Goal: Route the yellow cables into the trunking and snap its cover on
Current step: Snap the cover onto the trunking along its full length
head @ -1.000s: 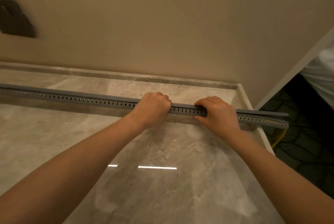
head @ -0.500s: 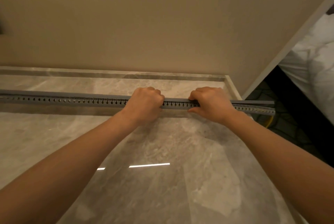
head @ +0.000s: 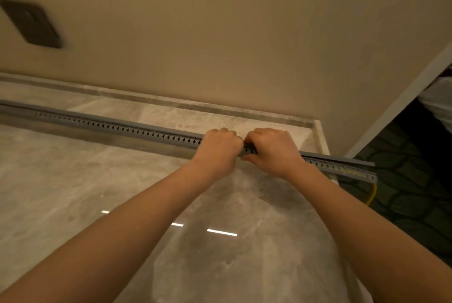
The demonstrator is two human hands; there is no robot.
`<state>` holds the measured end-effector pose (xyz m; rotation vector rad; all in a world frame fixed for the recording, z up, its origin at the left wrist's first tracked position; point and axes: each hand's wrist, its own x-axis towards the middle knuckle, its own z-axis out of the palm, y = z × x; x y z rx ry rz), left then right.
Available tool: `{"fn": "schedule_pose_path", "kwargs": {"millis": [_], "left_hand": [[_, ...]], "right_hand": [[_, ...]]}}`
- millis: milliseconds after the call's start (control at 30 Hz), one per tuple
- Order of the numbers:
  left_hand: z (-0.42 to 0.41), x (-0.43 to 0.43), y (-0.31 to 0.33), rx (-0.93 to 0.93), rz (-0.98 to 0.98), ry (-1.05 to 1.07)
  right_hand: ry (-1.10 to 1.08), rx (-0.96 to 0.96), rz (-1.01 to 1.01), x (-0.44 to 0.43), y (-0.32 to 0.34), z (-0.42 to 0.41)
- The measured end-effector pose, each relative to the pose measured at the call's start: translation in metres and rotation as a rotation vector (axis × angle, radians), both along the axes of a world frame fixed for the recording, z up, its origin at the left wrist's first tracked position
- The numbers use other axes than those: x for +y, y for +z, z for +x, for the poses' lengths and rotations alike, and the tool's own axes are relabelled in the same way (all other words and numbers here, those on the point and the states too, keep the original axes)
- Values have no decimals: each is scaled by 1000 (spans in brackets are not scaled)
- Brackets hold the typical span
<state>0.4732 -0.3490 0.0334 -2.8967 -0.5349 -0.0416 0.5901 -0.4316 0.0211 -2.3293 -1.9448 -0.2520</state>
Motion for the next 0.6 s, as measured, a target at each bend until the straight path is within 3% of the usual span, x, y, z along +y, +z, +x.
{"fn": "schedule_pose_path", "kwargs": {"millis": [200,600], "left_hand": [[11,-19,-1,34,40,122],[19,-24,15,188,121,66]], "right_hand": [[40,42,10,-3,-1,4],[-23,199,44,-23,-10,10]]}}
